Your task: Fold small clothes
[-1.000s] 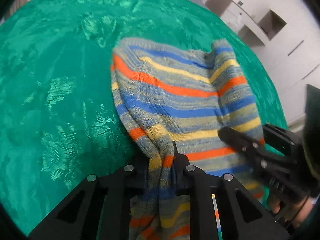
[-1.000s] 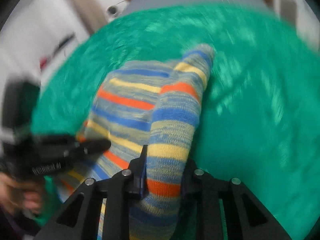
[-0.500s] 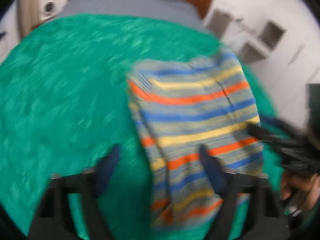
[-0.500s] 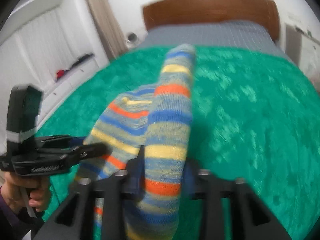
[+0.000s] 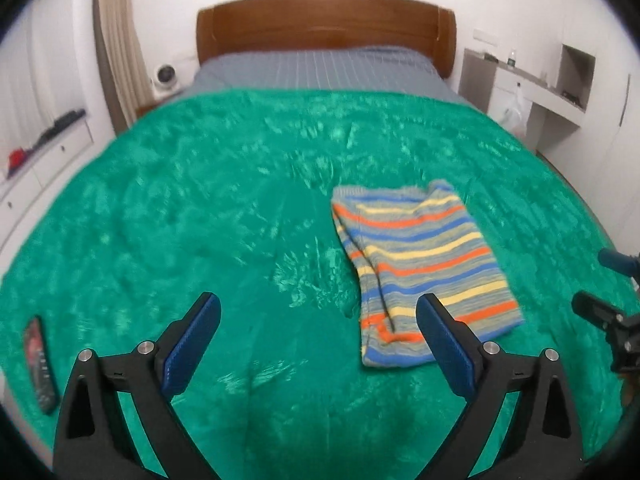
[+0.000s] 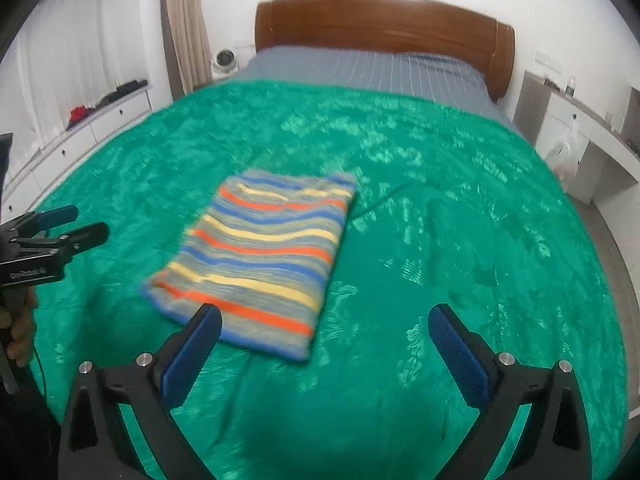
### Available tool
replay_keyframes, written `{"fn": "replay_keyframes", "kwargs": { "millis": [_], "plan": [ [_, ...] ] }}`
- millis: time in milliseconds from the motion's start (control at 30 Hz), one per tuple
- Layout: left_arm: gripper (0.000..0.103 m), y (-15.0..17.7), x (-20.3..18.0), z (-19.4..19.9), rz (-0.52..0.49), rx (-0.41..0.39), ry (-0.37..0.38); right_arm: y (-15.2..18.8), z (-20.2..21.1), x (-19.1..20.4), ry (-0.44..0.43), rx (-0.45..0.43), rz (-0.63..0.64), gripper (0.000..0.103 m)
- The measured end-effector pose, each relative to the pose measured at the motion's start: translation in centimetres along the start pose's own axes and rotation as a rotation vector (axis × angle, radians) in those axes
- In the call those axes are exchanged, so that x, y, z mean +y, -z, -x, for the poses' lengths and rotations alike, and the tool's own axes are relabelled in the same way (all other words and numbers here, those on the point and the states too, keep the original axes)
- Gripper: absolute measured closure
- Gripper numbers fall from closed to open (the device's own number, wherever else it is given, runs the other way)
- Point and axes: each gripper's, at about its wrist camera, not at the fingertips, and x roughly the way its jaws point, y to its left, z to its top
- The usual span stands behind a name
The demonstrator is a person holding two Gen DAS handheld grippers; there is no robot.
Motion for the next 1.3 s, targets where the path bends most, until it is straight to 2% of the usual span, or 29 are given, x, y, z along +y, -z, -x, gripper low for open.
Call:
{"fn": "replay_keyframes", "kwargs": {
  "millis": [300,533,667,900,967,1067,1200,1300],
  "plan": [
    [0.001,0.4,-0.9,5.9,-0.034,-0.103,-0.047,0.8,5.5,3.2,0.015,-0.027,0.03,0.001],
    [0.0,2.4,-1.7,8.4,-0.045,-0.11,-0.077,2.1,8.3,4.1,0.023,-0.027,0.007,0.0],
    [0.0,4.1,-1.5,9.8,-0.033,-0.11,-0.098,3.4,9.5,4.7,0.029,-0.017,0.018,0.0],
    [0.0,5.5,-0.9,11.5,0.025,-0.078,-0.042,5.4,11.2,5.4,0.023,0.007,-0.004,0.0],
    [0.0,5.5,-0.9,11.9,0.035,-0.079,-0.055,5.7,11.5,5.7,0.03,0.013,0.005,0.0],
    [0.0,5.3,-1.3,12.7,0.036,-0.072,-0.132,5.9,12.0,6.0,0.023,0.018,0.006,0.0],
    [0.0,4.9,-1.4,13.5,0.048,-0.024,-0.086,5.2,12.6,6.2,0.042,0.032,-0.004,0.0],
    [0.0,4.8,-1.7,14.1,0.039,-0.019,-0.092,4.5,13.8,6.4,0.032,0.012,-0.016,0.0]
  ]
}}
